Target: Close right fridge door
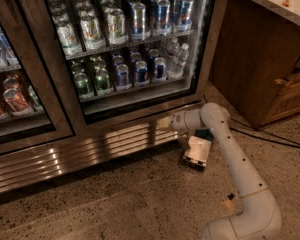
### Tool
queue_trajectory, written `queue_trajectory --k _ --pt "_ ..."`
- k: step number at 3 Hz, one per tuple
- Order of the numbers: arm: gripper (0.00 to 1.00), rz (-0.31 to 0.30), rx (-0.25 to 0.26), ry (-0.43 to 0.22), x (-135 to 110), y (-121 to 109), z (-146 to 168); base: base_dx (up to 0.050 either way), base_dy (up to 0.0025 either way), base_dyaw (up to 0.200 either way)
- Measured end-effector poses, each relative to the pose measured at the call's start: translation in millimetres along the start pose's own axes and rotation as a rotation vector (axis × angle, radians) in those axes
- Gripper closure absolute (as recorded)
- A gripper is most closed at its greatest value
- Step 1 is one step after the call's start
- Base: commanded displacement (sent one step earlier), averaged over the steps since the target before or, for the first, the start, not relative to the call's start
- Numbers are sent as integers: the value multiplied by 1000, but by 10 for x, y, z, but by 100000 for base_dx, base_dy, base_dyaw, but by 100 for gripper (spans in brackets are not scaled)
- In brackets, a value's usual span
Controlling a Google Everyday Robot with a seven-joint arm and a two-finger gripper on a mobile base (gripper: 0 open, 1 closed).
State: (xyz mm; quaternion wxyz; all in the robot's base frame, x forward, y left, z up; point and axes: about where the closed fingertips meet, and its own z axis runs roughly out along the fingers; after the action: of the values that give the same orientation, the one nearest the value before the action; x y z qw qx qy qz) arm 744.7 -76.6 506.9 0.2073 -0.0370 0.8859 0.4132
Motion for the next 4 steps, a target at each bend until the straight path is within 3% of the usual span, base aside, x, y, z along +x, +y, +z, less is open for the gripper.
queue_trajectory --k 1,4 --pt "100 0 0 1 1 1 4 6 -9 20092" --pt "100 -33 -7 -39 -101 68 -27 0 0 0"
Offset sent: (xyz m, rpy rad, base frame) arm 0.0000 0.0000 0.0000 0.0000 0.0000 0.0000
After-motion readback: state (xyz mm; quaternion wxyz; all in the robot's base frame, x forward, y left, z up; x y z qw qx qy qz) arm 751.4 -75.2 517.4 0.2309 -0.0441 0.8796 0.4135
